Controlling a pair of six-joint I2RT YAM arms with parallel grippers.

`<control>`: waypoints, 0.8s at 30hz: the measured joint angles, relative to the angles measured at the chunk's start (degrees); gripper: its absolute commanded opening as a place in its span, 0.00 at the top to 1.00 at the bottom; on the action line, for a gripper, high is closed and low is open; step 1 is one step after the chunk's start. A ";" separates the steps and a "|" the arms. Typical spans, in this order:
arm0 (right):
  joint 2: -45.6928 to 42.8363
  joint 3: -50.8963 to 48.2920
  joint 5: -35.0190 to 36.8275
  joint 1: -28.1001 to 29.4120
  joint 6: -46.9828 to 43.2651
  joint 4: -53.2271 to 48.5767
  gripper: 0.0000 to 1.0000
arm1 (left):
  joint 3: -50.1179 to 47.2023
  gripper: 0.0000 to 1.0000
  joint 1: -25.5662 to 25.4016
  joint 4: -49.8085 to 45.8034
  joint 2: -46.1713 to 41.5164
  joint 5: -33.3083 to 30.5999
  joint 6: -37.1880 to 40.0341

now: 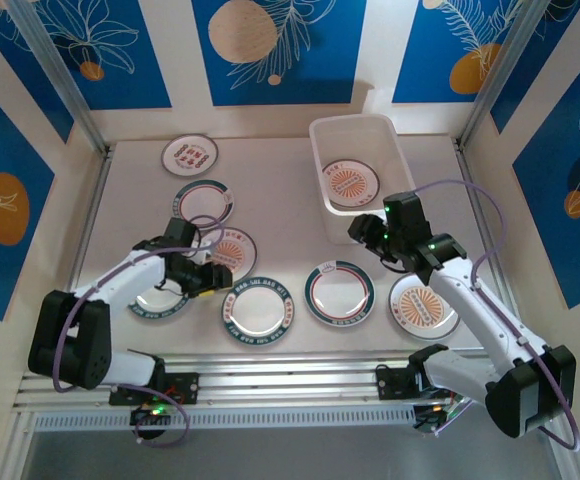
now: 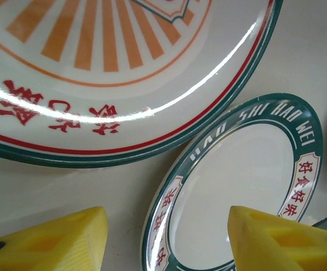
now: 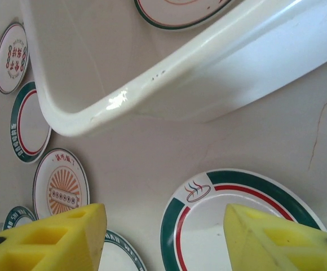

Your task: Place the plates into the plastic bin on the countertop

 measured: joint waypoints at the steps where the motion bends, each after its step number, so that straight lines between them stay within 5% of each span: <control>1: -0.04 -0.48 -0.46 0.02 -0.07 0.66 0.43 | -0.35 0.41 -0.24 0.37 0.00 0.00 -0.02; 24: 1.07 -4.17 -3.67 1.42 -0.90 6.34 0.49 | -2.19 0.55 -5.11 2.14 6.01 -0.92 1.46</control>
